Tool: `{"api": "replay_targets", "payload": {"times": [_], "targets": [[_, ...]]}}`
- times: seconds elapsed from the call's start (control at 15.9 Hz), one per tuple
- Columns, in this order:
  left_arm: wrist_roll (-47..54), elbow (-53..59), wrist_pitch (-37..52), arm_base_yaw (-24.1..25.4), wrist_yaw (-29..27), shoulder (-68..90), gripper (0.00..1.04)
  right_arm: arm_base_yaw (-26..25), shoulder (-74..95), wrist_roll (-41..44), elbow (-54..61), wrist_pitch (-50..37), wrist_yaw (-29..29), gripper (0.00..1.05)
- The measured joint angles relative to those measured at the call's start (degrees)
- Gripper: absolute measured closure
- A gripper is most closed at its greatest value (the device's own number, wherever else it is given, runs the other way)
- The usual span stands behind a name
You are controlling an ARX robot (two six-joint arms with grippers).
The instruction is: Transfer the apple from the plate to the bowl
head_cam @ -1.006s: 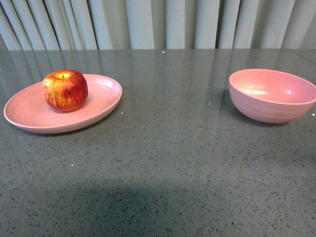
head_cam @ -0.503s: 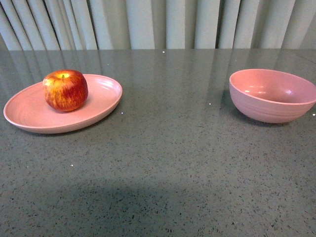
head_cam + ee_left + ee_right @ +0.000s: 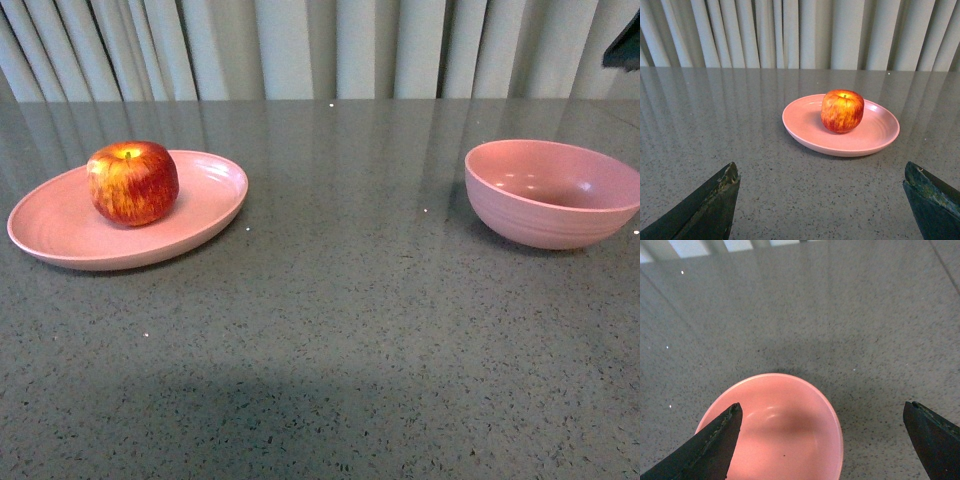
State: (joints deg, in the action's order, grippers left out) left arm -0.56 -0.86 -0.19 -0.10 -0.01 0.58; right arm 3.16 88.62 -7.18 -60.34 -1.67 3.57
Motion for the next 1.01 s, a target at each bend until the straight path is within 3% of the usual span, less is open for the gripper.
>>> {"api": "replay_targets", "payload": {"times": [0.69,1.01], "targets": [[-0.02,0.00,0.00,0.00,0.00,0.00,0.07,1.36,14.93,-0.68,-5.73,3.80,-5.11,0.07],[-0.02,0.00,0.00,0.00,0.00,0.00,0.07,1.38,15.32,-0.94,-5.75,3.89,-5.29,0.52]]}}
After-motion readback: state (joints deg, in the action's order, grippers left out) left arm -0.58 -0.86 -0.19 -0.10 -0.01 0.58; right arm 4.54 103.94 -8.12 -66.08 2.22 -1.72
